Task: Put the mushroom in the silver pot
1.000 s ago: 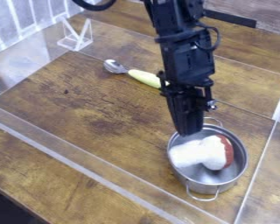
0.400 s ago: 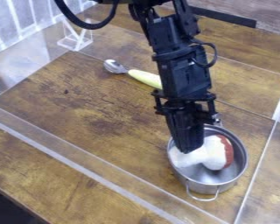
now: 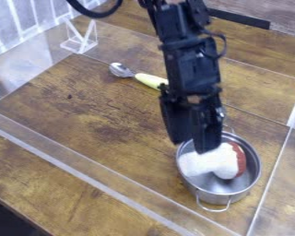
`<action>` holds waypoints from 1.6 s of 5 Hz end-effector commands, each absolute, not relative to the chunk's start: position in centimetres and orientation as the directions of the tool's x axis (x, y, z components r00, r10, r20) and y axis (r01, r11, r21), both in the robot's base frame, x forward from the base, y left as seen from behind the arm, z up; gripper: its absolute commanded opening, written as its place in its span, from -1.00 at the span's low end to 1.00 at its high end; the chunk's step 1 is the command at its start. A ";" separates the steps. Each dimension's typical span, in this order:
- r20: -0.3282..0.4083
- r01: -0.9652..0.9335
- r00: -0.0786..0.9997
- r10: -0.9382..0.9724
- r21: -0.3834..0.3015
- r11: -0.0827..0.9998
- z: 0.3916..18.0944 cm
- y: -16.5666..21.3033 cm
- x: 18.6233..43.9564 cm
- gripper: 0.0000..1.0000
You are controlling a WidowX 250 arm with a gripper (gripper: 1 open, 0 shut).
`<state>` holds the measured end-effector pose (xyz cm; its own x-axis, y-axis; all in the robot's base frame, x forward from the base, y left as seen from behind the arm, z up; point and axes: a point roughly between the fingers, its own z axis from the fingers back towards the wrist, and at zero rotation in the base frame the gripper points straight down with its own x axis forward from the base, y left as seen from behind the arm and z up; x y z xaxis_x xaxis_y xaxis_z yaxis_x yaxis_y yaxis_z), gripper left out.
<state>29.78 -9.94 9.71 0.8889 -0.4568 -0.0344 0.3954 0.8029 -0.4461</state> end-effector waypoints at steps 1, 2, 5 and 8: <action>0.026 0.419 0.896 -0.443 -0.383 0.824 13.4 -8.1 30.8 1.00; 0.027 0.472 0.870 -0.493 -0.340 0.814 14.7 -7.7 31.3 1.00; 0.032 0.467 0.883 -0.468 -0.167 0.869 16.4 -7.4 33.1 1.00; 0.049 0.485 0.875 -0.482 -0.122 0.866 15.0 -8.3 33.3 1.00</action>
<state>33.44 -7.91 12.89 0.8829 -0.4694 -0.0144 0.4626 0.8745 -0.1461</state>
